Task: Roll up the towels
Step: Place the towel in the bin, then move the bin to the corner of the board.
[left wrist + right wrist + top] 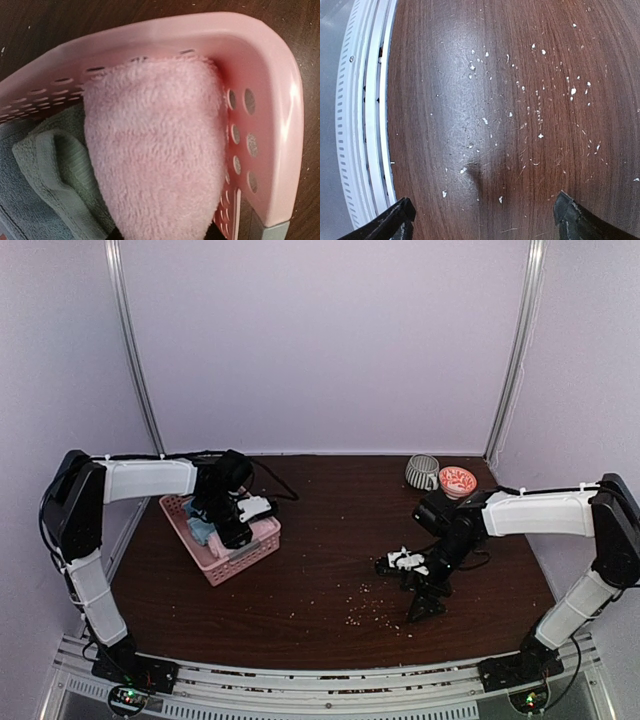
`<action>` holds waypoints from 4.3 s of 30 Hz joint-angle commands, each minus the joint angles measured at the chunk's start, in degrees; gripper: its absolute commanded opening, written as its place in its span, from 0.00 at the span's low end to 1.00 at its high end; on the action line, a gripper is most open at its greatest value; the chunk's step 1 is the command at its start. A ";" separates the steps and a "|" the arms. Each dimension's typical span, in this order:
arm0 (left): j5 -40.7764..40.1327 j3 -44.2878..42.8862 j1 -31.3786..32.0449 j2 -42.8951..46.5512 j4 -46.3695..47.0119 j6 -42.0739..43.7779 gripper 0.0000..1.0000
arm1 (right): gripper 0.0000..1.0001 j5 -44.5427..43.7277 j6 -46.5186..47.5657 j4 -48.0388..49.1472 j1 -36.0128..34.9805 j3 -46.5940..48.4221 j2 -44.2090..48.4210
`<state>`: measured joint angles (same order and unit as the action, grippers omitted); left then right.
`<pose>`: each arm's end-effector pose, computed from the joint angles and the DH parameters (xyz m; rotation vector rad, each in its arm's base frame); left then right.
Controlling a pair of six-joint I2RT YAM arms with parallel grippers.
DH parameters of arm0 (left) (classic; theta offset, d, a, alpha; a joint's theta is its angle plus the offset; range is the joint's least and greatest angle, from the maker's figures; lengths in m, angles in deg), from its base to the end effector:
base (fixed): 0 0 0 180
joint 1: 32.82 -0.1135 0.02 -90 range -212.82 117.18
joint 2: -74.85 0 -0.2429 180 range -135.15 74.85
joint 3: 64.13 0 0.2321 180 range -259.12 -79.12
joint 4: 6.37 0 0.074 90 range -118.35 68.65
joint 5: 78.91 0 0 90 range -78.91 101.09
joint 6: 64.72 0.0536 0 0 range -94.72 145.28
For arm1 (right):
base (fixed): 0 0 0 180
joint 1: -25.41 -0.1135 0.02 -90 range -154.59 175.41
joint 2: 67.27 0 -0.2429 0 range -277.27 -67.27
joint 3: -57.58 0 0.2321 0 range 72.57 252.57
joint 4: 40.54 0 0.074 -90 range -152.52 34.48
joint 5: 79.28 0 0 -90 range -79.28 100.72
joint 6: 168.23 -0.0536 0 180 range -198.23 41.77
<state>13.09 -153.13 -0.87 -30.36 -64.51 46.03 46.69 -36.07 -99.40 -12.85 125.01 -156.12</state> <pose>0.2884 -0.1820 0.1603 1.2808 2.5704 -0.0884 0.1776 0.1802 0.1559 -1.8775 2.1006 0.9056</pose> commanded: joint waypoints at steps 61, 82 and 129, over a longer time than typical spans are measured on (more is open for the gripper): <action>-13.04 -1.42 -0.02 8.36 -15.36 -24.14 0.98 | 1.00 -1.89 0.74 -2.38 -1.16 2.31 -3.36; -18.14 -8.62 0.15 10.99 -16.33 -23.41 0.98 | 1.00 -3.10 -0.94 -2.78 0.79 5.10 2.64; -14.70 -9.47 14.68 6.28 -1.80 -25.69 0.98 | 1.00 -17.31 -30.34 22.99 28.17 15.68 9.38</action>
<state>3.30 -157.09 14.25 -28.35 -72.42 17.75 34.25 -57.32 -85.04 9.62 133.93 -147.91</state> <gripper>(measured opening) 0.981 1.000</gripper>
